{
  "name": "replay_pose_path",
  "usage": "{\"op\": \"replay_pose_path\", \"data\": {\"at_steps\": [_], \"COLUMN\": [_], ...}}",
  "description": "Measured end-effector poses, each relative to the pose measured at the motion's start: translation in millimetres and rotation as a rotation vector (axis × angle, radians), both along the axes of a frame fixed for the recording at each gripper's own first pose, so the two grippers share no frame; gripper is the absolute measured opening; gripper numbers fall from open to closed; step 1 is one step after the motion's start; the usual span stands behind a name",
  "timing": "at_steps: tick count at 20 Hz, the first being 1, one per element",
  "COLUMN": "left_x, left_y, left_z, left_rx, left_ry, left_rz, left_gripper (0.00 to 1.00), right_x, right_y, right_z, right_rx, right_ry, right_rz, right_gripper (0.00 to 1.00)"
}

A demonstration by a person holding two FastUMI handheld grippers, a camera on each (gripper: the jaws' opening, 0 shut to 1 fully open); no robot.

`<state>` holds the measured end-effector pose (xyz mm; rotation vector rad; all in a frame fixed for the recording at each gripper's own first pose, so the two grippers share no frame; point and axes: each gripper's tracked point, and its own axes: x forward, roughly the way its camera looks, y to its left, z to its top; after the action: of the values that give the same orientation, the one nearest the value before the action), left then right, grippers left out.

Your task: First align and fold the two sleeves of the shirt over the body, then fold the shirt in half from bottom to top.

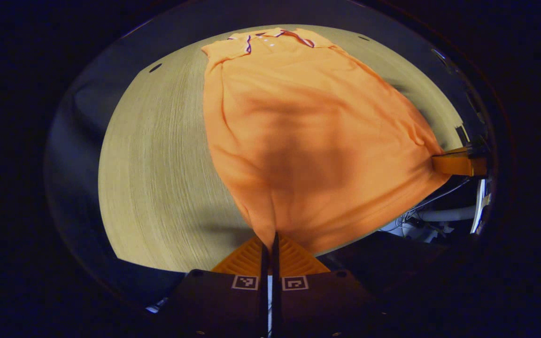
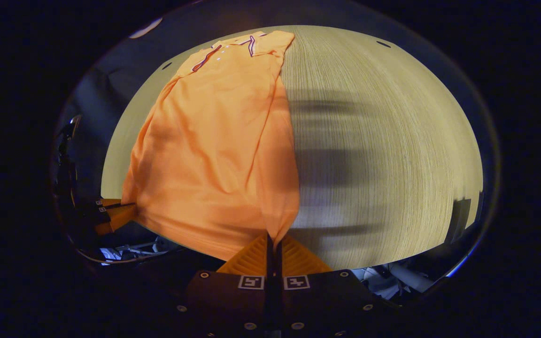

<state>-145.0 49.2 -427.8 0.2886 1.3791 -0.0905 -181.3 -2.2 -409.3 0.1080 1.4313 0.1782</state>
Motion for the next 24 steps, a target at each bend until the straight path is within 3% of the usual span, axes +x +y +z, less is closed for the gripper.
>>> {"op": "replay_pose_path", "data": {"at_steps": [3, 7, 11, 13, 14, 15, 16, 24], "left_x": [2, 5, 22, 34, 40, 46, 53, 125], "left_y": [-1, 0, -2, -5, -4, -2, -3, 0], "left_z": [0, 8, 35, 48, 54, 59, 64, 113], "left_rx": [-0.009, -0.088, -0.155, -0.187, -0.182, -0.177, -0.181, -0.217], "left_ry": [-0.012, -0.041, -0.102, -0.137, -0.154, -0.17, -0.19, -0.311], "left_rz": [-0.001, 0.114, 0.159, 0.167, 0.161, 0.159, 0.162, 0.164], "left_gripper": [0.03, 0.01, 0.01, 0.01, 0.01, 0.01, 0.01, 0.01], "right_x": [1, 5, 28, 40, 46, 51, 56, 120], "right_y": [2, 14, 21, 19, 19, 20, 20, 16], "right_z": [2, 7, 25, 33, 40, 46, 50, 85], "right_rx": [0.006, 0.029, 0.072, 0.082, 0.097, 0.114, 0.12, 0.111], "right_ry": [-0.02, -0.067, -0.144, -0.173, -0.19, -0.204, -0.215, -0.318], "right_rz": [0.006, 0.003, 0.003, -0.009, -0.014, -0.011, -0.008, 0.0], "right_gripper": [0.01, 0.01, 0.0, 0.05, 0.0, 0.05, 0.0, 0.0]}}
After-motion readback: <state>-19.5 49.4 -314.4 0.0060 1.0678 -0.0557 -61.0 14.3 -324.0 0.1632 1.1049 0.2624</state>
